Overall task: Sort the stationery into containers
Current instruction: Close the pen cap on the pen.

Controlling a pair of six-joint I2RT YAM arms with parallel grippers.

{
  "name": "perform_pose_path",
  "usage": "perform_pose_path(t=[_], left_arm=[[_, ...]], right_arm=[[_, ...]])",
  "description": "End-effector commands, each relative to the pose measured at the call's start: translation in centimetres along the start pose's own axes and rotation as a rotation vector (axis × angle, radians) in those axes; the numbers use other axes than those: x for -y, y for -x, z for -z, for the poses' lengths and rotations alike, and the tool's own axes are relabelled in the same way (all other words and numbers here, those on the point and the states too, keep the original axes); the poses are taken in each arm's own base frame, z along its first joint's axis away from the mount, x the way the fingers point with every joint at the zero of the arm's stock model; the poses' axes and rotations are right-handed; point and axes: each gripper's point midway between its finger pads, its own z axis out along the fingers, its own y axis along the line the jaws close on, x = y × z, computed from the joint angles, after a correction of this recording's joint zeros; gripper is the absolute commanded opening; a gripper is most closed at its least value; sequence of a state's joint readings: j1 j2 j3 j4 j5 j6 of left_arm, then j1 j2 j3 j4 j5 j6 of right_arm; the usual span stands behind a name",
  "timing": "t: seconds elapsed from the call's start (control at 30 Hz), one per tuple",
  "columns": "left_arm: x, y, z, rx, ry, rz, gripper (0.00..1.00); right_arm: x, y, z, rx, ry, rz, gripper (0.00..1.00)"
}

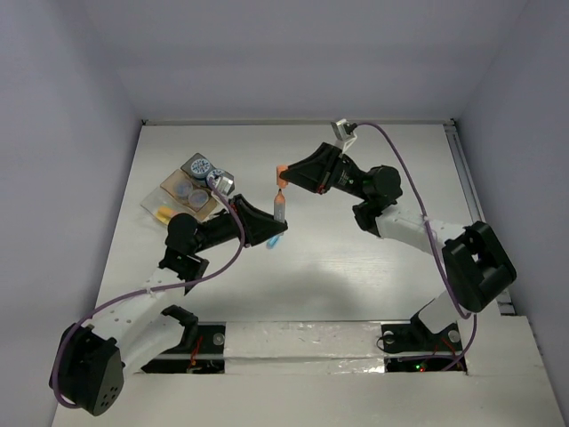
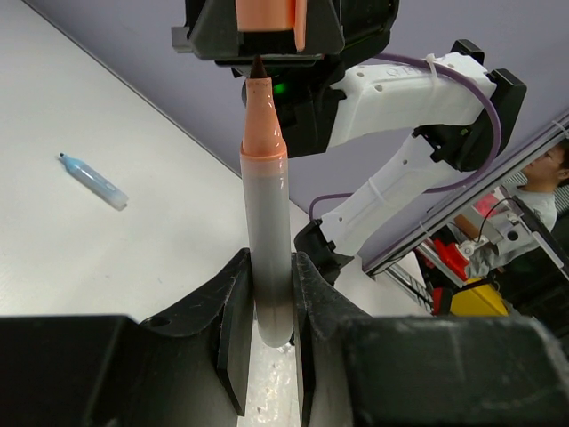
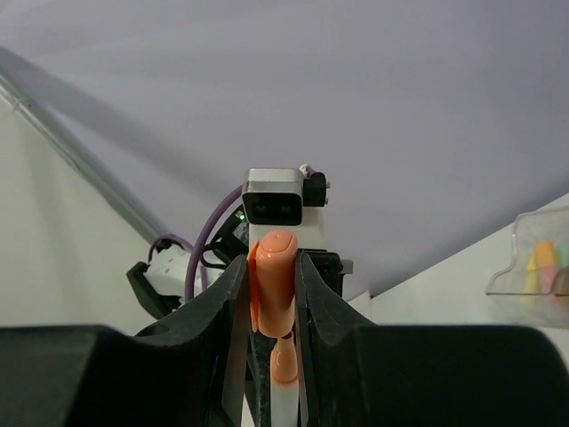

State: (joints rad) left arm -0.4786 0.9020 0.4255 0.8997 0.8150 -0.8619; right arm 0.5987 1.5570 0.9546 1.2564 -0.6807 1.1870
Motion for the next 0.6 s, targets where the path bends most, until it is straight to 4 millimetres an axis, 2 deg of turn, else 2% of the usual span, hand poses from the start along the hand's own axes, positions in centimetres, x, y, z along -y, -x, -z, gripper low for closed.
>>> perform_pose_path(t=[0.0,0.57], left_arm=[[2.9,2.0,-0.4,0.032,-0.094,-0.095,0.00],[3.8,2.8,0.1,0.062,-0.080,-0.146,0.00]], right_arm=[[-5.2,0.7,-1.3,-0.002,0.212,0.113,0.00],[-4.5,-0.7,-1.1,-0.042,0.225,0.094,0.00]])
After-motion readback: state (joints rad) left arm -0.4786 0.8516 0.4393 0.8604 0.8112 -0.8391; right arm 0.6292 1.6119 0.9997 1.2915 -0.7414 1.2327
